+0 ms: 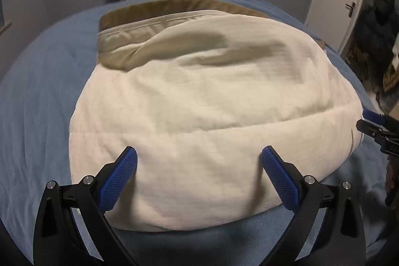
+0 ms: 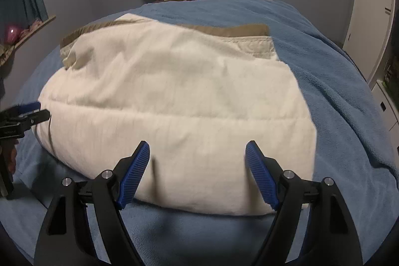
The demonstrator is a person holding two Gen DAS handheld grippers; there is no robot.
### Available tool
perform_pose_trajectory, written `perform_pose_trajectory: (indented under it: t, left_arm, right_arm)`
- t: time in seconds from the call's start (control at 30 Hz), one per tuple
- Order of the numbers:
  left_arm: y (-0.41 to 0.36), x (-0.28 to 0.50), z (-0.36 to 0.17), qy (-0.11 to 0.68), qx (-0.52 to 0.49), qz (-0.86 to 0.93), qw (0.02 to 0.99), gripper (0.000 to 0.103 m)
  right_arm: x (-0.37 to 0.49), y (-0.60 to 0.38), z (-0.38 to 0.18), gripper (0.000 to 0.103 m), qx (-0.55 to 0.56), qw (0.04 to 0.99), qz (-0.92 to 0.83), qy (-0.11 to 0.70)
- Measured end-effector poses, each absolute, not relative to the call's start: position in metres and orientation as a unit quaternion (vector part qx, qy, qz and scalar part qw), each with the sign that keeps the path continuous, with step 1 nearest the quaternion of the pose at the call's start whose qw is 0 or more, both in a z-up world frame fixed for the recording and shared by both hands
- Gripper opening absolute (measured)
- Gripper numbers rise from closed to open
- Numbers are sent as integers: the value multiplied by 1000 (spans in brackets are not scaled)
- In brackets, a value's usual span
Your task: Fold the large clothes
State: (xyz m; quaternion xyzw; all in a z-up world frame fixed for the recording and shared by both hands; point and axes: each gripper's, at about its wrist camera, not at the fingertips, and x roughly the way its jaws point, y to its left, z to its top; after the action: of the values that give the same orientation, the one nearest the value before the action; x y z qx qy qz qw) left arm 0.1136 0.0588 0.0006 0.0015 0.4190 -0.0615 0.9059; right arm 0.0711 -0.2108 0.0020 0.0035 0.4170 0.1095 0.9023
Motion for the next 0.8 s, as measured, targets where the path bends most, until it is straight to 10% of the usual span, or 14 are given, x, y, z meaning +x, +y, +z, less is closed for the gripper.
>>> perform_pose_trajectory:
  t: [0.8]
  left_arm:
    - [52,301,0,468,48,25,882,98]
  right_arm:
    - [288,-119,-3,79,5,869,100,484]
